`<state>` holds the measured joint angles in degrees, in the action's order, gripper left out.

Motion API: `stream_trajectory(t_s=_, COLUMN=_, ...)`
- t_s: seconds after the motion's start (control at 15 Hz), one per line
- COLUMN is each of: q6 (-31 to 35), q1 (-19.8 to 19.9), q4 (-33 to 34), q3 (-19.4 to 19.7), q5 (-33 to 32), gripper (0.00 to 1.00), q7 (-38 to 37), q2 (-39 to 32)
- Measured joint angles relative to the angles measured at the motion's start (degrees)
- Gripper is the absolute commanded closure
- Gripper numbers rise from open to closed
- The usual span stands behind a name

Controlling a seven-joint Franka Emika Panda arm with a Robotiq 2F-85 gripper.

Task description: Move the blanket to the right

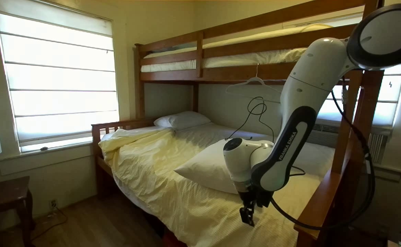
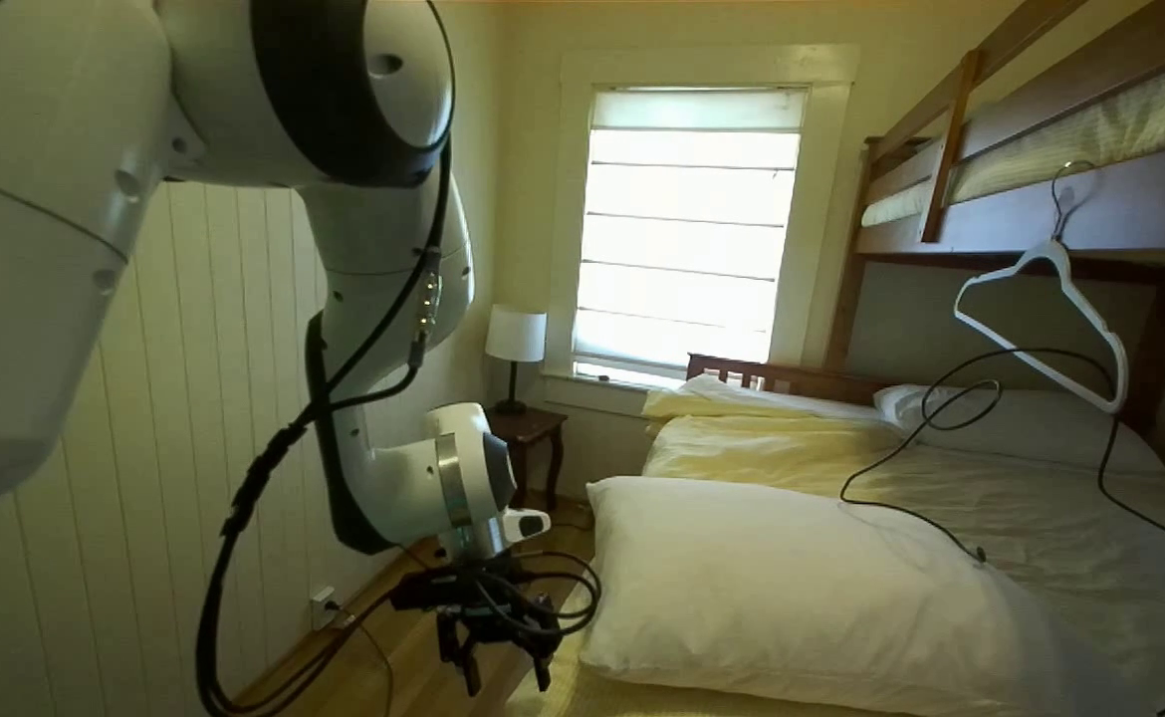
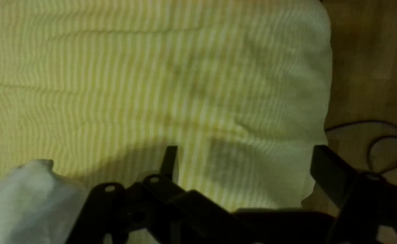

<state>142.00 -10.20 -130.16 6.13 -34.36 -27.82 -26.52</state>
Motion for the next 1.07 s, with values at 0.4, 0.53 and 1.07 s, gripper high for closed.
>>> stream_trajectory(t_s=0.4, q6=-8.8, q1=-5.4, q4=10.2, q3=2.3, q5=-0.6, gripper=0.0, q7=-7.2, q2=-9.3)
stream_trajectory(t_s=0.53, q6=-10.5, q1=-5.3, q4=13.1, q3=2.4, q5=-0.6, gripper=0.0, q7=-7.6, q2=-12.2)
stream_trajectory(t_s=1.07, q6=-13.3, q1=-4.8, q4=18.8, q3=3.2, q5=-0.2, gripper=0.61, q7=-7.7, q2=-18.1)
